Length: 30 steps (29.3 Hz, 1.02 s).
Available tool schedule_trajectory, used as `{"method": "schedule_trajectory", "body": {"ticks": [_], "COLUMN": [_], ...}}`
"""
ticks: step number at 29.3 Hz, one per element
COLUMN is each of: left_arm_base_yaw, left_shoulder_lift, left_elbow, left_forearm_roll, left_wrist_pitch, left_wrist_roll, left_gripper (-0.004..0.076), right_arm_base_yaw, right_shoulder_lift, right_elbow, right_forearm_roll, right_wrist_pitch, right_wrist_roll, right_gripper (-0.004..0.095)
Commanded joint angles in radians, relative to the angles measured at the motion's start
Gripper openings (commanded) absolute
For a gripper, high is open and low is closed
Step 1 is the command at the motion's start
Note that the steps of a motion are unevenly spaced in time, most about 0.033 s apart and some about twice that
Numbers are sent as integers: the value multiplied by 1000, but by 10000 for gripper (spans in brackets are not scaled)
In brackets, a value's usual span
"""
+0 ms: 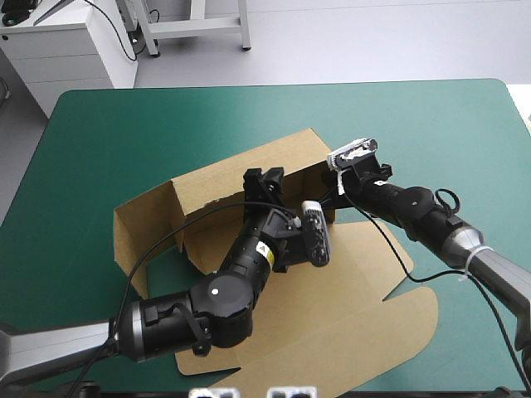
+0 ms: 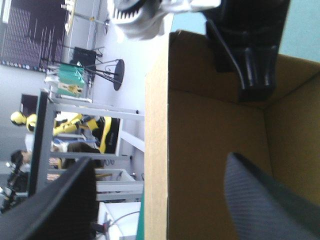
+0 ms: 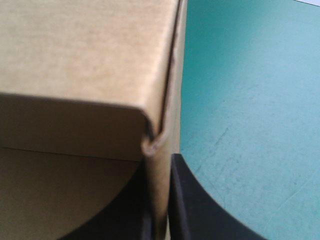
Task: Fold the box
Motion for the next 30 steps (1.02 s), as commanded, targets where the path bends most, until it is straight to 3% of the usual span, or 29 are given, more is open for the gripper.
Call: {"method": "schedule_trajectory", "body": {"ticks": [1, 2, 6, 11, 16, 20, 24, 30], "left_arm_base_yaw": [-58, -58, -42, 78, 330, 589, 839, 1166], "left_shoulder_lift": [-59, -60, -61, -61, -61, -61, -65, -91], "left_elbow": [-28, -28, -55, -214, -431, -578, -623, -615], "left_forearm_roll": [29, 29, -26, -435, -874, -1131, -1316, -1500], "left_wrist_pitch": [53, 44, 44, 44, 75, 209, 341, 363], "left_wrist_roll": [157, 157, 218, 430, 650, 740, 765, 758], "left_gripper": [119, -10, 19, 19, 19, 18, 14, 5], "right_arm_base_yaw": [8, 8, 8, 8, 8, 8, 8, 6], "right_shoulder_lift": [-23, -23, -23, -27, -33, -42, -51, -77], "right_elbow": [-20, -20, -20, -20, -20, -20, -20, -20], "right_forearm_roll": [6, 3, 1, -5, -30, -52, -80, -100], "right_wrist_pitch": [76, 78, 78, 80, 80, 78, 74, 79], "right_wrist_roll": [11, 7, 7, 7, 7, 7, 7, 7], "right_gripper": [-19, -19, -19, -20, -20, -20, -20, -20]}}
